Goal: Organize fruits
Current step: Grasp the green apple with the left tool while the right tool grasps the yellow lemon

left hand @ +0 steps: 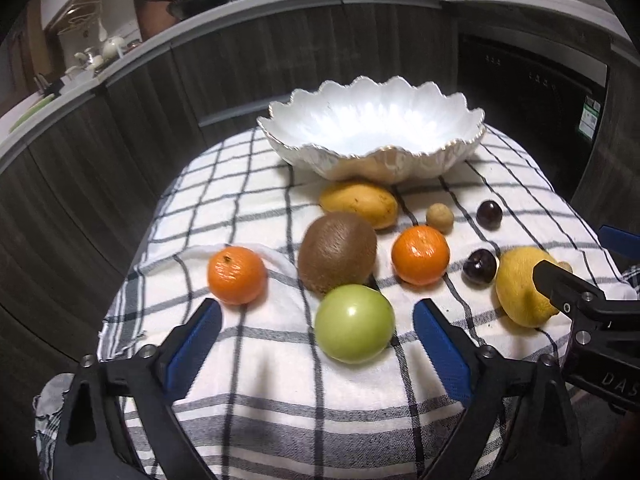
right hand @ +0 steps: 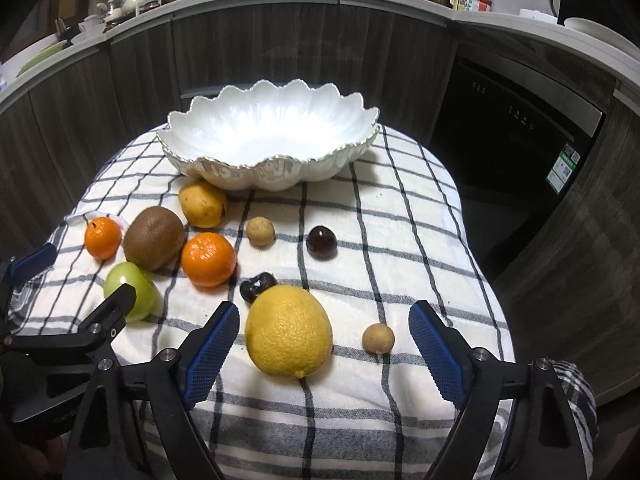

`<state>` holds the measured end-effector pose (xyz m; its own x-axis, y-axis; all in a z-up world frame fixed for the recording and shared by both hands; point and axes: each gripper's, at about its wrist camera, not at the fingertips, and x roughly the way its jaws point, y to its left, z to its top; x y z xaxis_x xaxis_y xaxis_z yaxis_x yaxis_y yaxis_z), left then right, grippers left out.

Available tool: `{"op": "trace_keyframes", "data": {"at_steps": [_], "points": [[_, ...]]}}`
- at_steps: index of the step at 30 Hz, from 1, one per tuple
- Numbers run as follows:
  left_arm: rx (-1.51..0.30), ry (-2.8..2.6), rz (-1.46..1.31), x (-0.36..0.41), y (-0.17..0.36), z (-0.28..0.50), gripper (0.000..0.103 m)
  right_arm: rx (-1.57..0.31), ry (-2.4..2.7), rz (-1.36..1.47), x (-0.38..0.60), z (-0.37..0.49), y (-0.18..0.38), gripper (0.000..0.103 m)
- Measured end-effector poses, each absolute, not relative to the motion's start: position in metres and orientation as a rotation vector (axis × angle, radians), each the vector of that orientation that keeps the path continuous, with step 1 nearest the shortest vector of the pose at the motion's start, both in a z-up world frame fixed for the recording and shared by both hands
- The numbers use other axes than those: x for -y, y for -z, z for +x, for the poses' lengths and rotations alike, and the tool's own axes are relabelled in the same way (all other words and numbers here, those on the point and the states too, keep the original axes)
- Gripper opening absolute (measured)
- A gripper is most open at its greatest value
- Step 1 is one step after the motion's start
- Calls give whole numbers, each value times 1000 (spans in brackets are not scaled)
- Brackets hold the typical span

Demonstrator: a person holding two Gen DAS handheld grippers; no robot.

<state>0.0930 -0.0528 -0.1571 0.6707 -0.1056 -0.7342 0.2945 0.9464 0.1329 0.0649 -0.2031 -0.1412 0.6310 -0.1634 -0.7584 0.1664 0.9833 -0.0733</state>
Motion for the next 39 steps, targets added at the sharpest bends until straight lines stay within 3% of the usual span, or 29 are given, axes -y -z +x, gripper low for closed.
{"op": "trace_keyframes", "data": {"at_steps": [12, 24, 27, 39], "points": [[-894, 283, 288, 66, 184, 102, 62, -893, 198, 18, 209, 67, 152, 87], [-922, 311, 288, 70, 194, 102, 60, -895, 187, 8, 205, 68, 154, 87], [-916, 313, 280, 69, 193, 103, 48, -898, 184, 4, 203, 68, 154, 87], [-906, 309, 248, 60, 189, 101, 48, -903, 157, -2, 197, 71, 155, 87]]}}
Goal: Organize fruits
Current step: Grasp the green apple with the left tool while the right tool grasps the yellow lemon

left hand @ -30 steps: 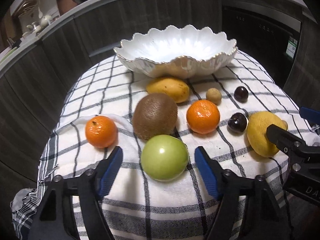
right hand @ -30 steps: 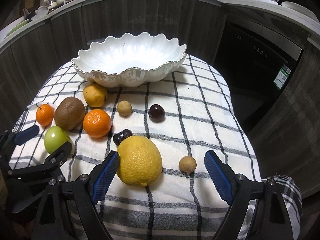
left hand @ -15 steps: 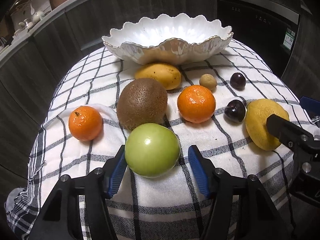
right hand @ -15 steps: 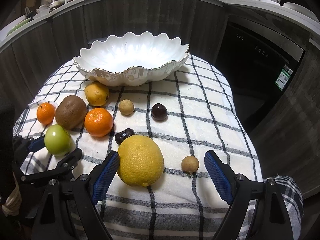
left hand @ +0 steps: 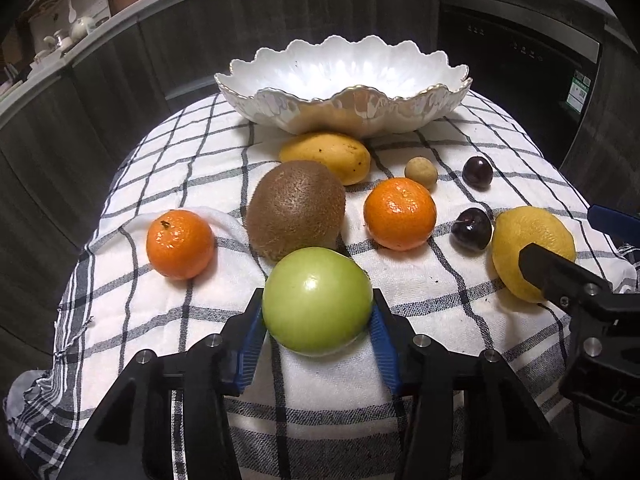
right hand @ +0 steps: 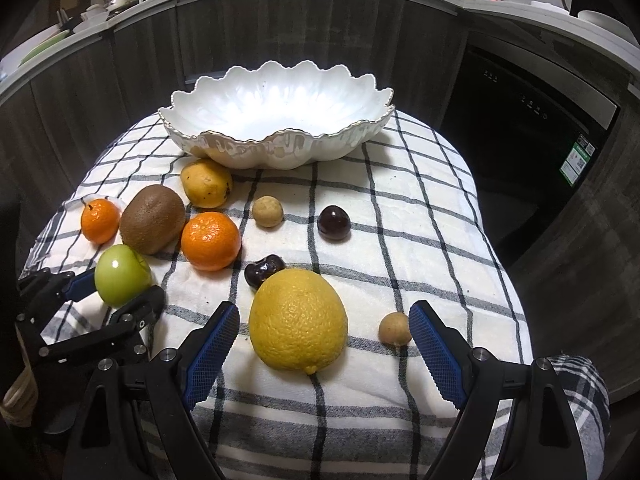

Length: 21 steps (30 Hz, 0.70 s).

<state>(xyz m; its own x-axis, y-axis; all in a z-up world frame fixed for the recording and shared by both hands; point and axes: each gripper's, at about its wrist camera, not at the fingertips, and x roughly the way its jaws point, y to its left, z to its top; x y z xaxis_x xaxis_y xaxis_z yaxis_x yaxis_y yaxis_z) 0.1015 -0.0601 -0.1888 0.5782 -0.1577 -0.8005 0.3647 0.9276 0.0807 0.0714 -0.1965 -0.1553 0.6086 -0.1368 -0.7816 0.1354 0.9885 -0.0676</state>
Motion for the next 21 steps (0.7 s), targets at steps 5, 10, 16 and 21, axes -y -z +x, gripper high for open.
{"op": "trace_keyframes", "data": {"at_steps": [5, 10, 16, 21], "points": [[-900, 299, 237, 57, 186, 101, 48, -915, 150, 4, 195, 75, 159, 87], [-910, 290, 220, 53, 187, 101, 48, -955, 117, 20, 193, 84, 170, 67], [-908, 282, 216, 50, 187, 102, 48, -981, 109, 48, 197, 89, 182, 60], [-899, 278, 218, 51, 184, 101, 48, -988, 92, 77, 199, 90, 186, 57]]}}
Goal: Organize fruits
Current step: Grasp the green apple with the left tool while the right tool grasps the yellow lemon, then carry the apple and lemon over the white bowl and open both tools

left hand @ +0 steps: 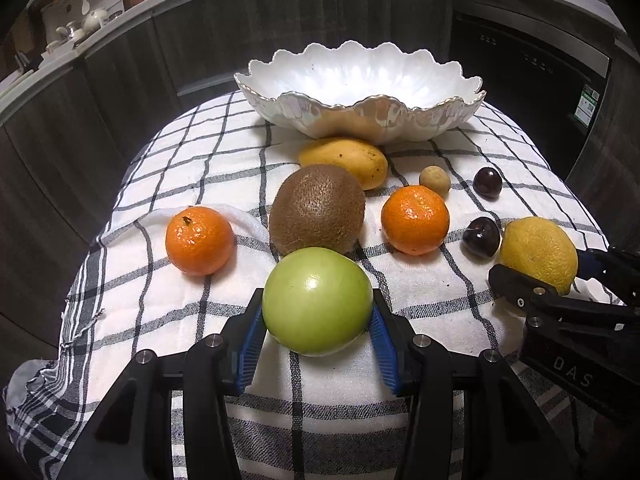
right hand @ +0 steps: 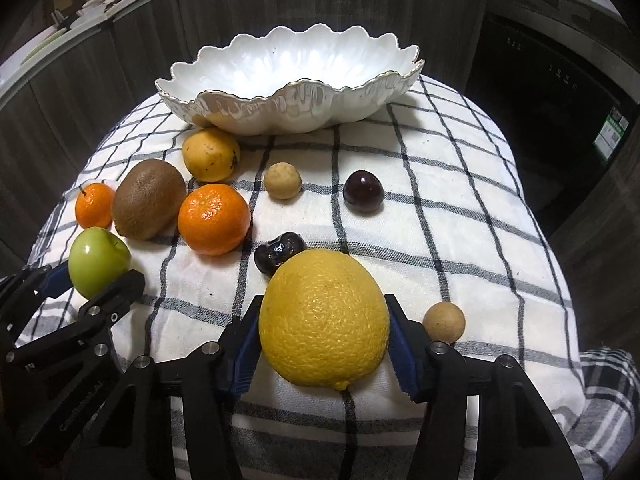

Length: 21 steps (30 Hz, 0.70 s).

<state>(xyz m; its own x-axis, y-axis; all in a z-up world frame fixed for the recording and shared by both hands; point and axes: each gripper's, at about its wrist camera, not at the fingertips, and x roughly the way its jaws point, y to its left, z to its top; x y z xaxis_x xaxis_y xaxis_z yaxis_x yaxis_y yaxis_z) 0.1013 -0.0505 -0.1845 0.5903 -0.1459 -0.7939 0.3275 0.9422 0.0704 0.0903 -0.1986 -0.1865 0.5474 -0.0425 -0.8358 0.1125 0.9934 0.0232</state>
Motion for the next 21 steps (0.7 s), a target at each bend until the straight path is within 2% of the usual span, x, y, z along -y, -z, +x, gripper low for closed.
{"op": "trace_keyframes", "data": {"at_steps": [21], "points": [[-787, 269, 188, 44, 127, 95, 48, -867, 66, 73, 194, 79, 128, 56]]}}
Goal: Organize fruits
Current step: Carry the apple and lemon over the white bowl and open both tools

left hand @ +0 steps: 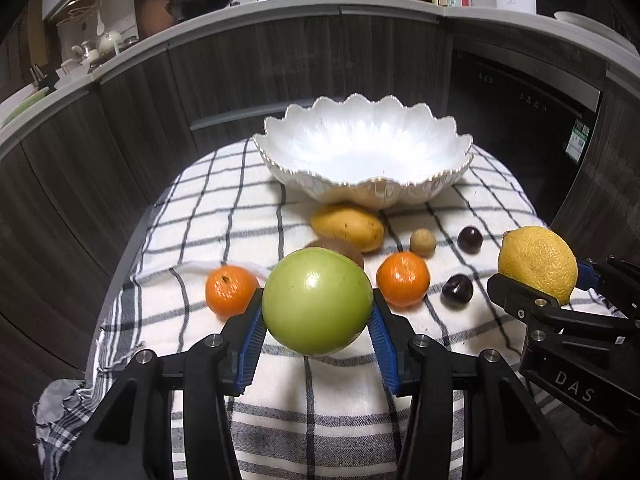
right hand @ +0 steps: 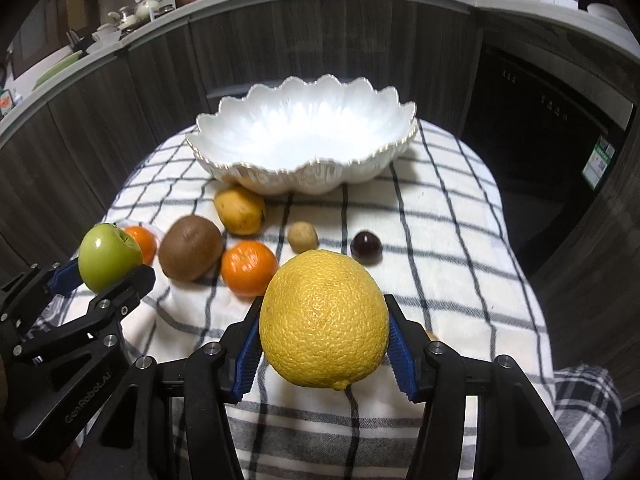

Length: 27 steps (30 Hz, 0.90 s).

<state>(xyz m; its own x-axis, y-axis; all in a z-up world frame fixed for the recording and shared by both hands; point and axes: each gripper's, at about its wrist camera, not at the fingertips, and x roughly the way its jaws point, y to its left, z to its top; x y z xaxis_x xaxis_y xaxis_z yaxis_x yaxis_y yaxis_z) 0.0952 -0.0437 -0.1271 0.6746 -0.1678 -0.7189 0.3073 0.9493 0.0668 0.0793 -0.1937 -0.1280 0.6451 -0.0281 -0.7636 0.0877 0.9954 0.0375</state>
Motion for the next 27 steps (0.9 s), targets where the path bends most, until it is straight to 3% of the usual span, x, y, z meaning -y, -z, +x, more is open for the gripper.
{"op": "trace_keyframes", "data": {"at_steps": [27], "points": [[-684, 331, 152, 57, 59, 155, 48, -720, 53, 56, 203, 138, 50, 56]]}}
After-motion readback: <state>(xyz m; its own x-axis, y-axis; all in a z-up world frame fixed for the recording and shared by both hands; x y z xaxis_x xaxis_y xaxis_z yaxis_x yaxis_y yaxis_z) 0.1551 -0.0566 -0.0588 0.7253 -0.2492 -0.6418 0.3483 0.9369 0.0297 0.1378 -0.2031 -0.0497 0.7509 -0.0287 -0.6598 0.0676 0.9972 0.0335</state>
